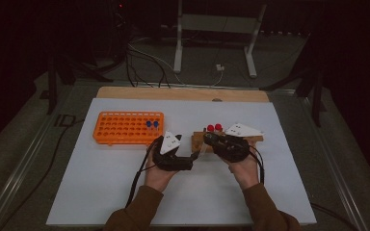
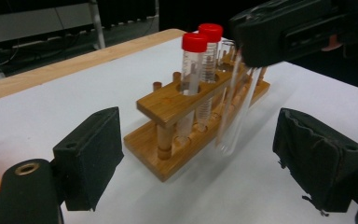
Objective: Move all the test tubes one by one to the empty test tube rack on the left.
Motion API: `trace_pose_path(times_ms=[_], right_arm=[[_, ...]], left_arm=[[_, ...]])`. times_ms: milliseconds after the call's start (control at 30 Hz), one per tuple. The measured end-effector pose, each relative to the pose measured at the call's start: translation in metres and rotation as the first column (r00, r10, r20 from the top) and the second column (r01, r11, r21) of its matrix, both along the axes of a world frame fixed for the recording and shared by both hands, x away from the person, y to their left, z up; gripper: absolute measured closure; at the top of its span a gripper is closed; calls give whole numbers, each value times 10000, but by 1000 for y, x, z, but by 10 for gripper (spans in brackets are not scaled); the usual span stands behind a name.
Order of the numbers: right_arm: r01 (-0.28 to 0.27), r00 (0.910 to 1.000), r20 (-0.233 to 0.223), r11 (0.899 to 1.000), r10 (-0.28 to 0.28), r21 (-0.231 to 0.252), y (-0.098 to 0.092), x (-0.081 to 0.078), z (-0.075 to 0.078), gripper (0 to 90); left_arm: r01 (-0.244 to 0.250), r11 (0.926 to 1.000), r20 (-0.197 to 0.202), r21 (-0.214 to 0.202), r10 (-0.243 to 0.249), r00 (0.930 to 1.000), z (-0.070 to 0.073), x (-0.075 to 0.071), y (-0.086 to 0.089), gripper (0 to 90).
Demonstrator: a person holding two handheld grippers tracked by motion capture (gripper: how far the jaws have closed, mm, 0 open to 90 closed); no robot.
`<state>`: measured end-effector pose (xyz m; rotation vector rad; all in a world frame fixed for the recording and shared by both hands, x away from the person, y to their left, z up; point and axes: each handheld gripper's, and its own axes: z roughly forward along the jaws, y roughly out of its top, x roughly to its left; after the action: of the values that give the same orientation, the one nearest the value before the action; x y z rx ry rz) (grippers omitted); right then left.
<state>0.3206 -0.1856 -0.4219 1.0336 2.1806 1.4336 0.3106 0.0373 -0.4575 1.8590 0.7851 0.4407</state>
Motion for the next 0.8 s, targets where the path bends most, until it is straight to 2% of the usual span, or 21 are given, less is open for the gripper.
trace_pose_path(times_ms=[167,267,533,800], right_arm=[[-186,9998,-74,9998,186,68,7,-1,-2,760],[-267,9996,-117,9996,267,66,10,-1,-3,760],[-432,9989,-190,9990,434,107,16,-2,-5,760],[-548,9981,-274,9984,551,122,20,-2,-6,760]], left_arm=[[-3,9999,64,114,2,10000,-1,0,-7,238],[-18,9999,133,111,16,9999,-2,0,-9,316],[407,9992,62,34,-407,9992,-4,1,-13,545],[702,9974,37,-152,-701,9975,-4,1,-13,710]])
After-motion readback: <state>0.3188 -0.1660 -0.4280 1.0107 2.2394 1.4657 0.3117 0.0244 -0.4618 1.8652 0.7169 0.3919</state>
